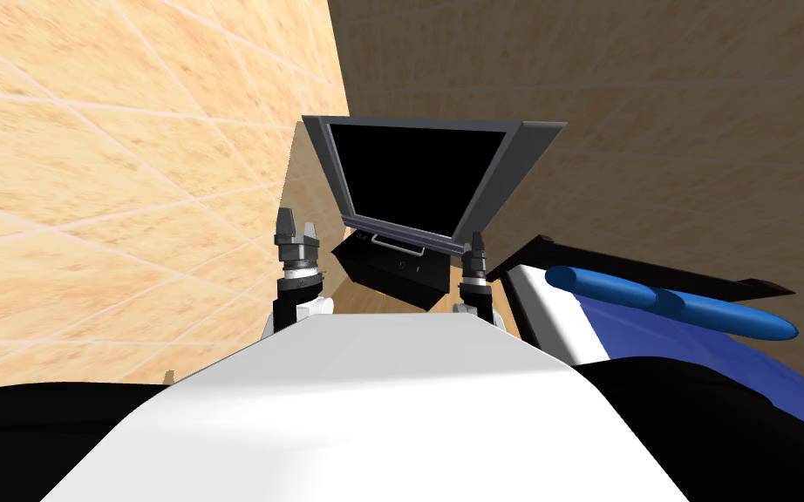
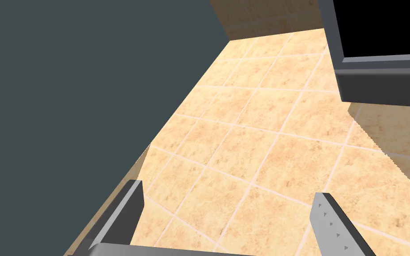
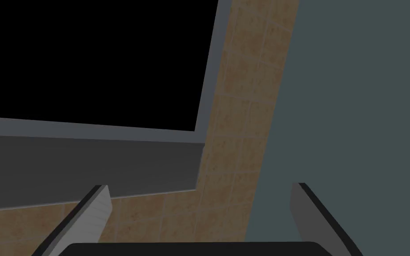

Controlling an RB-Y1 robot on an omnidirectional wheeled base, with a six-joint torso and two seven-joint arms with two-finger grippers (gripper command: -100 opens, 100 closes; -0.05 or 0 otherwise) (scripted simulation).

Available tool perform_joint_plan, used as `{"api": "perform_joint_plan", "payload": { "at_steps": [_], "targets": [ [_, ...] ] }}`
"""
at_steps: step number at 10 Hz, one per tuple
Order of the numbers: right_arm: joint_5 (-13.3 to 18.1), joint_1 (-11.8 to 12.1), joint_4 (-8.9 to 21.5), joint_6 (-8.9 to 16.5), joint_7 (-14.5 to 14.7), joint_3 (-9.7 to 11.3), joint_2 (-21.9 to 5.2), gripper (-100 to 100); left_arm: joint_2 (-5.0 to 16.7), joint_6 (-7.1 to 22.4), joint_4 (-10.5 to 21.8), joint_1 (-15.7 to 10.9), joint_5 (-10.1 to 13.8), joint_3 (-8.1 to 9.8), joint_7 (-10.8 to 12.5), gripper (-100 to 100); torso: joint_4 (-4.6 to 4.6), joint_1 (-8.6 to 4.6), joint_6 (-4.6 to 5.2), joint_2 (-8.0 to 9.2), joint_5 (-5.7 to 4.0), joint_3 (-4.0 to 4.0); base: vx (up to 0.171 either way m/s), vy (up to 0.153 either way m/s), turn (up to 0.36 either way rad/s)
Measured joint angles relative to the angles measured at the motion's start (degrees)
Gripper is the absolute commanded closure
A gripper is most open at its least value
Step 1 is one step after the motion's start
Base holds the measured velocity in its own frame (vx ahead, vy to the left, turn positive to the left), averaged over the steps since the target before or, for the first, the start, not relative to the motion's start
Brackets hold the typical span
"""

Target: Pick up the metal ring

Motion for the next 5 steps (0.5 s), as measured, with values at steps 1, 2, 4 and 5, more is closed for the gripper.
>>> {"api": "perform_joint_plan", "payload": {
  "at_steps": [1, 2, 4, 5],
  "targets": [
    [0.13, 0.25, 0.63, -0.12, 0.04, -0.42, -1.12, -100, 0.0, 0.0, 0.0, 0.0, 0.0, 0.0, 0.0, 0, 0.0, -0.01, -0.01, 0.03, 0.0, 0.01, -0.024, 0.001, 0.118],
    [0.59, 0.62, 1.35, -0.05, 0.37, -0.67, -2.24, -100, 0.0, 0.0, 0.0, -0.01, 0.0, 0.0, 0.0, 0, 0.01, -0.02, -0.01, 0.08, 0.0, 0.04, -0.034, 0.004, 0.141],
    [1.7, 2.01, 3.83, -0.41, 1.22, -1.81, -4.53, -100, 0.0, 0.0, 0.0, -0.01, 0.0, 0.0, 0.0, 0, 0.03, 0.02, -0.02, 0.15, 0.0, 0.08, -0.04, 0.013, 0.194],
    [2.3, 2.87, 5.32, -0.28, 1.59, -2.84, -5.76, -100, 0.0, 0.0, 0.0, -0.01, 0.0, 0.0, 0.0, 0, 0.03, 0.0, 0.0, 0.17, 0.0, 0.1, -0.041, 0.011, 0.212]
  ]
}}
